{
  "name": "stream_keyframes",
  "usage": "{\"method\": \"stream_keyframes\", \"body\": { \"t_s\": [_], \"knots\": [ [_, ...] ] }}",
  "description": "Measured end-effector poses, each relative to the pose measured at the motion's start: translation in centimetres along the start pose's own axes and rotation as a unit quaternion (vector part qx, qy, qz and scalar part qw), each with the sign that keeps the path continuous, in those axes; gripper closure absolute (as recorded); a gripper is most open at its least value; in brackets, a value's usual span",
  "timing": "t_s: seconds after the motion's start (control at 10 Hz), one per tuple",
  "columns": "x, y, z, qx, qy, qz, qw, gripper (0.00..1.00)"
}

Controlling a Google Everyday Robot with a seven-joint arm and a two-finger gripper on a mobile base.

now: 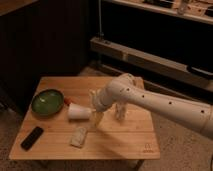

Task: Pick up the ceramic cup

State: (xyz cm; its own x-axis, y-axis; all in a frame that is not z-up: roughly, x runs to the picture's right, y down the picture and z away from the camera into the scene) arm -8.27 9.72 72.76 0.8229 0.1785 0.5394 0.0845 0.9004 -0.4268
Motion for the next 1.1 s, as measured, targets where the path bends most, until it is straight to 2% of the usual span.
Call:
{"method": "stream_keyframes", "body": {
  "t_s": [0.5, 1.1],
  "knots": [
    [-1.1, -1.3, 1.4, 0.018, 0.001, -0.003, 0.9998, 0.0],
    [-0.5, -3.8, 3.1, 0.002, 0.016, 0.007, 0.9998, 0.0]
  ]
}}
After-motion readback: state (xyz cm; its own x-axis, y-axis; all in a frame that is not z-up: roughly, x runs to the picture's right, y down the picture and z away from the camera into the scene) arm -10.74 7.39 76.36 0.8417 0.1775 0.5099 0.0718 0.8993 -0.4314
